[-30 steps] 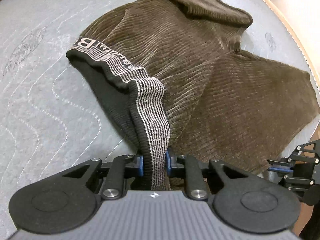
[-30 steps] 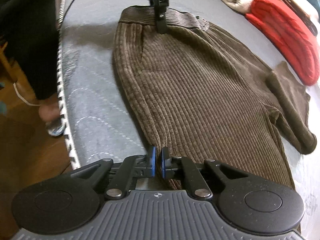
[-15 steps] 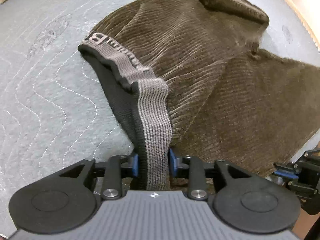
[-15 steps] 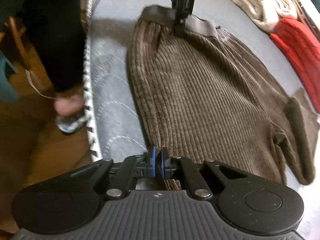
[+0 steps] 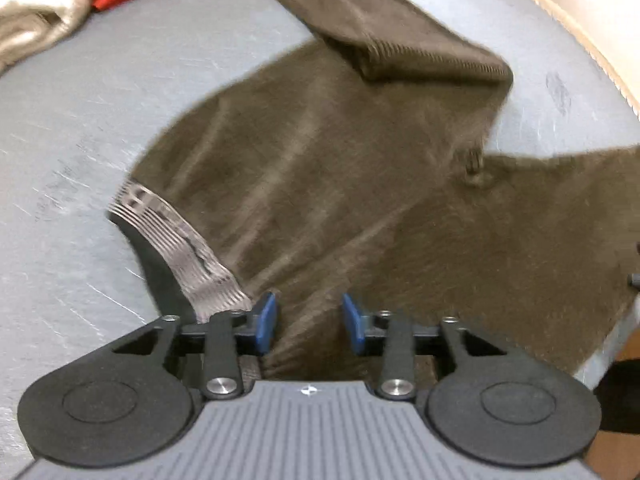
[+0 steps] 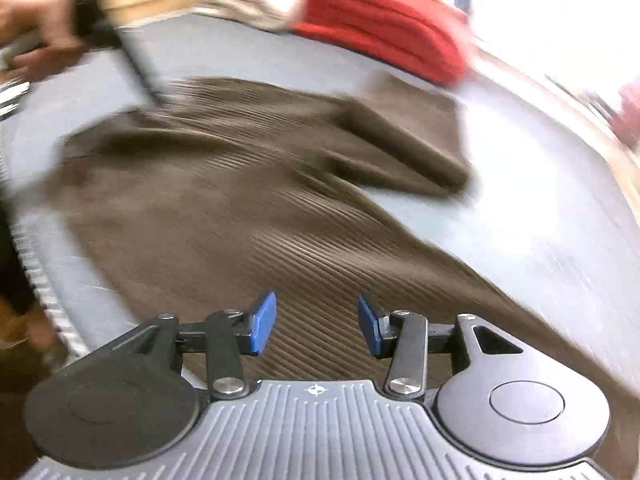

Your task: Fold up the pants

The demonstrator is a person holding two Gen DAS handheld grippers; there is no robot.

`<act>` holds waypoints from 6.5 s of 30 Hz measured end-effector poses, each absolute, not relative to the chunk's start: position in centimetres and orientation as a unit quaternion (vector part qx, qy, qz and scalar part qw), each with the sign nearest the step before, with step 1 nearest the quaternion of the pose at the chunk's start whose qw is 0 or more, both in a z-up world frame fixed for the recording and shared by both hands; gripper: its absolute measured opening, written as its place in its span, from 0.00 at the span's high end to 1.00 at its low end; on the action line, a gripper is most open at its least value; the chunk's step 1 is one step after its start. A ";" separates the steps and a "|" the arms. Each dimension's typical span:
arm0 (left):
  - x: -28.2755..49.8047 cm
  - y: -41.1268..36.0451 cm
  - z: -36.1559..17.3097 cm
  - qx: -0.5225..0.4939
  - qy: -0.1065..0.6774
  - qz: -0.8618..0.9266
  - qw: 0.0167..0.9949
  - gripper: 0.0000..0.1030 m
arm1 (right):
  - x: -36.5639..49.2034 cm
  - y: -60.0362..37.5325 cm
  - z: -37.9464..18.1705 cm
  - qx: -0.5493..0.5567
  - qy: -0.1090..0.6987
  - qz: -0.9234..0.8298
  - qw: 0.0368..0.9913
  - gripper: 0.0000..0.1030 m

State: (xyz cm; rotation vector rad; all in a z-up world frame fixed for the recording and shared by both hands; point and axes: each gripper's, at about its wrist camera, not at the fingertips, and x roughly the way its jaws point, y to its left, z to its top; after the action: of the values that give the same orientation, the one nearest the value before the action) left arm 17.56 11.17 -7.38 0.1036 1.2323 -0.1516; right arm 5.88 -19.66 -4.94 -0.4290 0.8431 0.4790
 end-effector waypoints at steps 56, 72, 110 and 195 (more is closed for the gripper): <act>29.0 3.3 -3.2 0.001 0.421 0.043 0.906 0.82 | 37.1 -14.1 -5.0 0.012 0.378 0.199 0.904 0.91; 29.2 5.4 -2.0 -0.033 0.421 0.084 0.903 0.75 | 30.3 -16.5 -3.1 0.092 0.445 0.423 0.784 0.62; 30.2 3.6 -1.9 -0.031 0.383 -0.019 0.923 0.75 | 35.0 -32.6 1.3 0.304 0.180 -0.067 0.933 0.91; 35.7 15.8 -11.8 -0.019 0.564 0.093 0.820 0.97 | 37.9 -35.8 -2.2 0.159 0.302 -0.134 0.930 0.72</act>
State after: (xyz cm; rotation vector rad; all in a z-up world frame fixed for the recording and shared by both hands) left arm 35.66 15.83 -11.78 -0.0407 1.2017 0.1971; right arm 37.94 -35.80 -2.16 0.3258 0.6181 -0.2753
